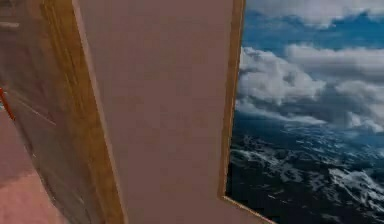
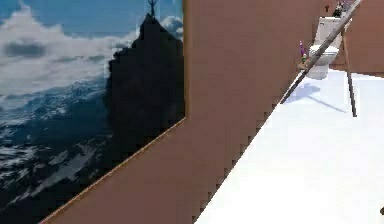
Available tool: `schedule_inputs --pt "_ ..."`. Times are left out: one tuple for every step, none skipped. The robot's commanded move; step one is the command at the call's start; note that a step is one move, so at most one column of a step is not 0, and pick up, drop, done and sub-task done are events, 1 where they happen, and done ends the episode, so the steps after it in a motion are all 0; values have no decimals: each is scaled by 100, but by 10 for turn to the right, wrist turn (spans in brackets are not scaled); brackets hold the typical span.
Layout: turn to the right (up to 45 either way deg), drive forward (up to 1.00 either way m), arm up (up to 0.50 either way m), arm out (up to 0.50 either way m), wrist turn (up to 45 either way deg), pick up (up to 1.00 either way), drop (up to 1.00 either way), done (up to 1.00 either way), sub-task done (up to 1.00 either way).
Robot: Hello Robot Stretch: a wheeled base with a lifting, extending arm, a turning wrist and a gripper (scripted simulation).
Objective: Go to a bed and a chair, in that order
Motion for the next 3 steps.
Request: schedule_inputs --pt "-450 0 0 0 0 0 0 0 0" --pt "-270 0 0 0 0 0 0 0 0" --pt "0 45 0 0 0 0 0 0 0"
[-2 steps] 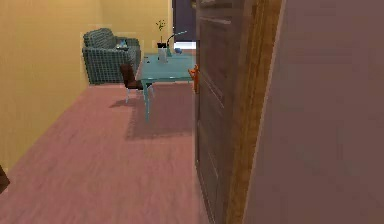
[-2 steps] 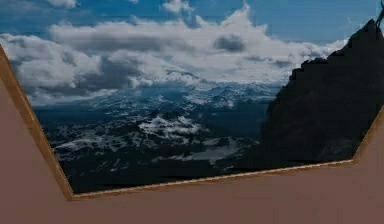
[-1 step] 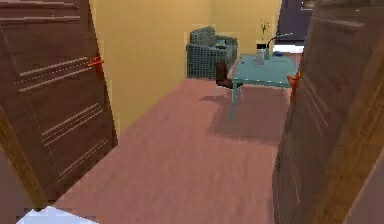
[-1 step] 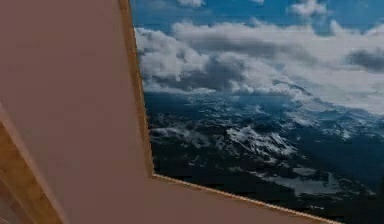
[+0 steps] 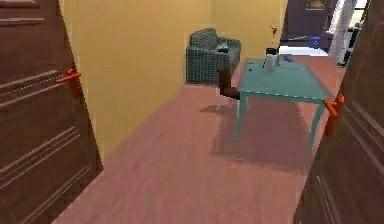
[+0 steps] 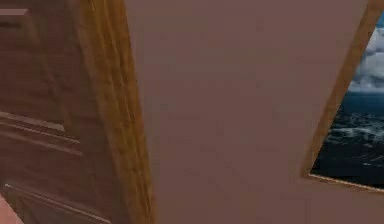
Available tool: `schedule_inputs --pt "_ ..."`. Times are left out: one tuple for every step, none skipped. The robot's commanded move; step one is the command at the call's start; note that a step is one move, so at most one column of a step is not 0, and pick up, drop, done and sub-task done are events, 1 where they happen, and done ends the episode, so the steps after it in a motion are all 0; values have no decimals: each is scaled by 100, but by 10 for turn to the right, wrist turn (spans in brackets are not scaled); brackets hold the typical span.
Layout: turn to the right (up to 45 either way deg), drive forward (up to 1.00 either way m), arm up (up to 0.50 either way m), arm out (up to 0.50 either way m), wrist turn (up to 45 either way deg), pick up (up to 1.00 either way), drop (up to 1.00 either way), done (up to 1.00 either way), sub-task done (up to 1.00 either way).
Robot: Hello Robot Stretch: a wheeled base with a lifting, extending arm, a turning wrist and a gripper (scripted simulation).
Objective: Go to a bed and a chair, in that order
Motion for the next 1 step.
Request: schedule_inputs --pt "0 100 0 0 0 0 0 0 0"
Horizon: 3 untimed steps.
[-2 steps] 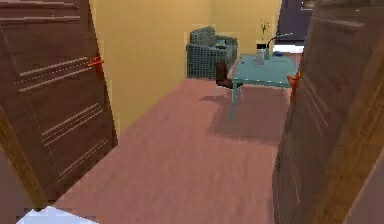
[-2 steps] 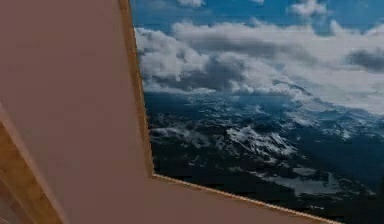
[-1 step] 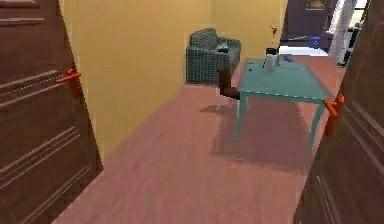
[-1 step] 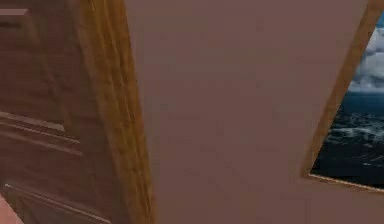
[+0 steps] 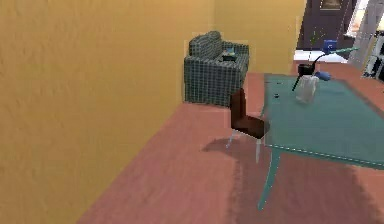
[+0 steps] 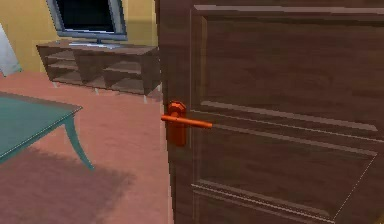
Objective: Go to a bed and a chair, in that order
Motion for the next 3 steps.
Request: schedule_inputs --pt "0 100 0 0 0 0 0 0 0" --pt "90 0 0 0 0 0 0 0 0" --pt "0 5 0 0 0 0 0 0 0"
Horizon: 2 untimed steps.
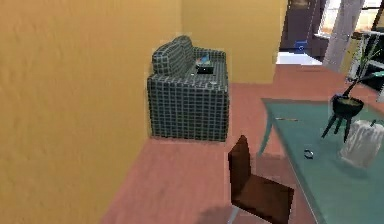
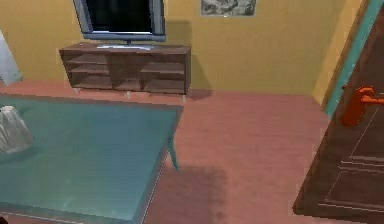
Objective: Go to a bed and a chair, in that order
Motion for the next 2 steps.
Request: schedule_inputs --pt "-120 0 0 0 0 0 0 0 0" --pt "0 15 0 0 0 0 0 0 0"
